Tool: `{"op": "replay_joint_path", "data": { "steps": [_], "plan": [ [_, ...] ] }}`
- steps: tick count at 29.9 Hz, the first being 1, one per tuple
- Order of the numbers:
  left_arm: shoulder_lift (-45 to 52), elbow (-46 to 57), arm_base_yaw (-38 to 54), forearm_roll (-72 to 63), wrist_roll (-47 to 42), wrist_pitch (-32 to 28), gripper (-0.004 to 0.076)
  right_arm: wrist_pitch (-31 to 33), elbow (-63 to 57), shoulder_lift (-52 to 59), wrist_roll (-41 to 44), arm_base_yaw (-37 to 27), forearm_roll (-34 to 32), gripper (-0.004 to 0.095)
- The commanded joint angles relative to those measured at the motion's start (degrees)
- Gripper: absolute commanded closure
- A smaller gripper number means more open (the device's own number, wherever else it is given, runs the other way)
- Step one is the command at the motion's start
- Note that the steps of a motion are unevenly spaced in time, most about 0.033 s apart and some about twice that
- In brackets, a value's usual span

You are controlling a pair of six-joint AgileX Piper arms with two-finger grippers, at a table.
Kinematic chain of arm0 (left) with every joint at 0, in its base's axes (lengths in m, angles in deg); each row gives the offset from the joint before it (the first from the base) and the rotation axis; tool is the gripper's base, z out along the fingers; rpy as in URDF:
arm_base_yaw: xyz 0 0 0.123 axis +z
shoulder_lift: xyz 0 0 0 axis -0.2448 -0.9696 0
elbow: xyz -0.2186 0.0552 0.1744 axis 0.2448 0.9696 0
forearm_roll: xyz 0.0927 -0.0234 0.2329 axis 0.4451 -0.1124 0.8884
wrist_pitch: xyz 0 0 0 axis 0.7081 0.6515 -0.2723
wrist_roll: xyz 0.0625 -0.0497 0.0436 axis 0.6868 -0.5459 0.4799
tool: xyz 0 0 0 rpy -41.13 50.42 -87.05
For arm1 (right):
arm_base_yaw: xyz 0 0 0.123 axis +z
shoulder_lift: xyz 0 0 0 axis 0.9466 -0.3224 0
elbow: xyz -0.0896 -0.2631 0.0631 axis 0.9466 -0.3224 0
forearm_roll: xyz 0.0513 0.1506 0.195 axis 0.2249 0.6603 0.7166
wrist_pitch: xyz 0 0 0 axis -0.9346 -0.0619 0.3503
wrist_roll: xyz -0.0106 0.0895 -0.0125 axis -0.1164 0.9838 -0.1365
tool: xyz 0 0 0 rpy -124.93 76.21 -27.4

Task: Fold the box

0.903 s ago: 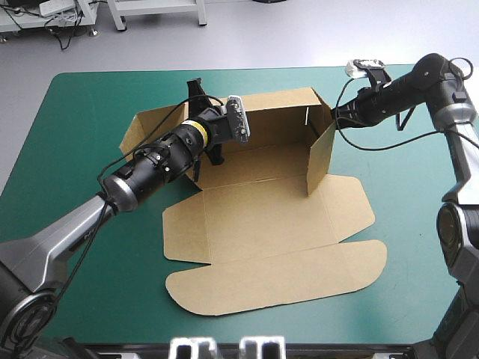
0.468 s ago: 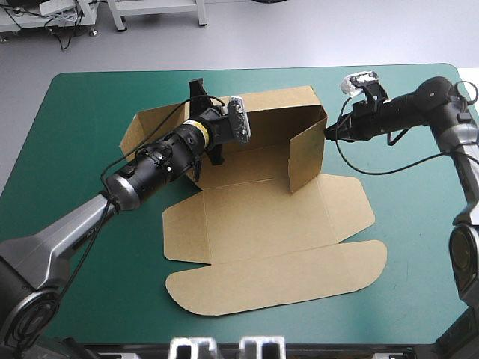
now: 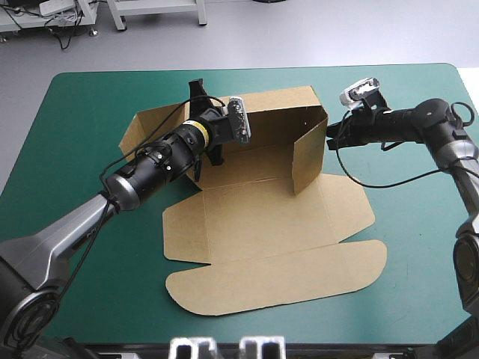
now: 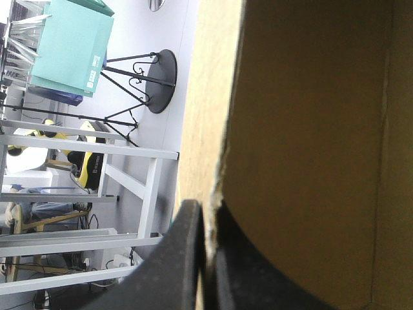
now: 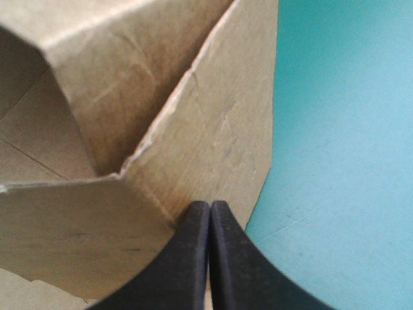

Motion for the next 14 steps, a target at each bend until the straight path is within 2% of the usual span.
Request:
{"op": "replay_joint_path", "data": {
  "steps": [1,3,5,8,10,14],
  "plan": [
    [1.93,-1.47,-0.04,-1.56,-0.2,0.01,0.0732,1.84,2.52,2.4,-5.38,0.04,3.33,0.0808],
    [1.93,-1.47,-0.04,-1.66,-0.06,0.15,0.0732,4.18,2.96,2.4,-6.97,0.04,3.22,0.0611],
    [1.93,-1.47,-0.04,-1.7,0.15,0.5,0.0732,6.53,3.11,2.4,-8.44,0.04,2.92,0.0343],
    [1.93,-1.47,-0.04,-1.7,0.42,1.48,0.0732,8.06,3.11,2.4,-9.07,0.04,3.04,0.0065],
    [1.93,-1.47,-0.04,-1.7,0.59,1.92,0.0732,8.24,3.11,2.4,-9.15,0.09,3.8,0.0013],
    [1.84,-1.47,-0.43,-1.7,0.59,1.92,0.0732,6.6,3.11,1.93,-10.39,2.15,4.82,0.0036]
  ]
}}
